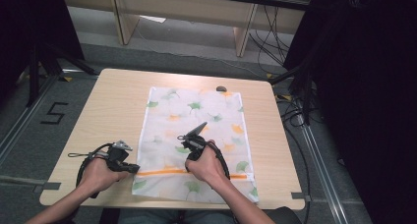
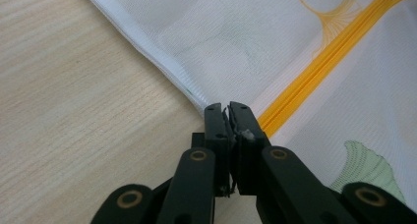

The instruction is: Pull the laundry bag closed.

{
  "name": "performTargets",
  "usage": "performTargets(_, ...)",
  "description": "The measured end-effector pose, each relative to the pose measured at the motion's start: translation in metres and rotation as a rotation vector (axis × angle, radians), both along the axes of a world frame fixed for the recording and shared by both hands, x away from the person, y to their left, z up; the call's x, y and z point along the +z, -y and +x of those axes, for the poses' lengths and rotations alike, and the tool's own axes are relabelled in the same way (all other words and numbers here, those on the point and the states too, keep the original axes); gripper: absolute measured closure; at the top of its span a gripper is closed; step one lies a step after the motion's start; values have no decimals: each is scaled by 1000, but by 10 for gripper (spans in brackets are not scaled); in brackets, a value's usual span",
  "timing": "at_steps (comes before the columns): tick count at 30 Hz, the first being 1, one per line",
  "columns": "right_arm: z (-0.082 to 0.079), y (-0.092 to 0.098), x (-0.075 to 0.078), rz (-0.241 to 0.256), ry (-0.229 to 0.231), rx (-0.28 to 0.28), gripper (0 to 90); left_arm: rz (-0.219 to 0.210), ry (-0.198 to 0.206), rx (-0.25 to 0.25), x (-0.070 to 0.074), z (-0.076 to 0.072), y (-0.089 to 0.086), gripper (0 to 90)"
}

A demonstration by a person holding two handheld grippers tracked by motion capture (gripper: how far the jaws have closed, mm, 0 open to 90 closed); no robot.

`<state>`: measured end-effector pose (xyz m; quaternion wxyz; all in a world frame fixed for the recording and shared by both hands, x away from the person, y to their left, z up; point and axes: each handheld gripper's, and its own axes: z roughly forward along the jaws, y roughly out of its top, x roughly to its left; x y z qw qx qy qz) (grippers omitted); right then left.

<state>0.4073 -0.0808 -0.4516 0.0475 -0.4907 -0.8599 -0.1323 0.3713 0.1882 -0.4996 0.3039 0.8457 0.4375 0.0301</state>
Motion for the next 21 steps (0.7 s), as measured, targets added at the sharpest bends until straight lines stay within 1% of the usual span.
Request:
performTargets(1, -1, -1, 1, -4, -18, -17, 900, 0, 0, 0, 0, 0, 0, 869)
performTargets(2, -1, -1, 1, -8, -18, -19, 900, -1, -2, -14, 0, 0, 0, 870)
performTargets(3, -1, -1, 1, -8, -18, -19, 900, -1, -2, -14, 0, 0, 0, 870)
performTargets(4, -2, 0, 0, -25, -14, -35, 900, -3, 0, -10, 0, 0, 0, 870)
performTargets(5, -2, 0, 0, -25, -14, -35, 900, -1, -2, -12, 0, 0, 0, 870)
performTargets(6, 0, 2, 1, -53, -35, -25, 900, -2, -1, -10, 0, 0, 0, 870)
performTargets(7, -1, 2, 1, -28, -36, -37, 900, -2, -1, -11, 0, 0, 0, 870)
performTargets(8, -2, 2, 1, -21, -29, -46, 900, -2, -1, -11, 0, 0, 0, 870)
performTargets(9, -1, 5, 0, -35, 3, -21, 900, -2, -1, -11, 0, 0, 0, 870)
performTargets(10, -1, 5, 0, -35, 3, -21, 900, -2, -1, -11, 0, 0, 0, 870)
performTargets(11, -3, 4, 2, -25, -29, -50, 900, -1, 0, -10, 0, 0, 0, 870)
performTargets(12, -2, 5, 4, -28, -49, -47, 900, 1, 2, -10, 0, 0, 0, 870)
performTargets(13, -2, 7, 4, -20, -57, -39, 900, -1, -2, -11, 0, 0, 0, 870)
performTargets(14, -2, 8, 3, -33, -32, -41, 900, -2, -1, -9, 0, 0, 0, 870)
performTargets(15, -3, 8, 3, -15, -38, -50, 900, -2, -1, -10, 0, 0, 0, 870)
performTargets(16, -3, 8, 3, -33, -30, -57, 900, -2, -1, -10, 0, 0, 0, 870)
performTargets(17, -3, 8, 3, -33, -30, -57, 900, -2, -1, -10, 0, 0, 0, 870)
performTargets(18, -3, 9, 3, -43, -48, -52, 900, -4, -1, -10, 0, 0, 0, 870)
performTargets(19, -1, 13, 2, -44, -18, -3, 900, -4, -1, -10, 0, 0, 0, 870)
performTargets(20, -4, 11, 4, -35, -46, -55, 900, -2, -1, -12, 0, 0, 0, 870)
performTargets(21, -3, 12, 4, -35, -49, -55, 900, -1, -1, -13, 0, 0, 0, 870)
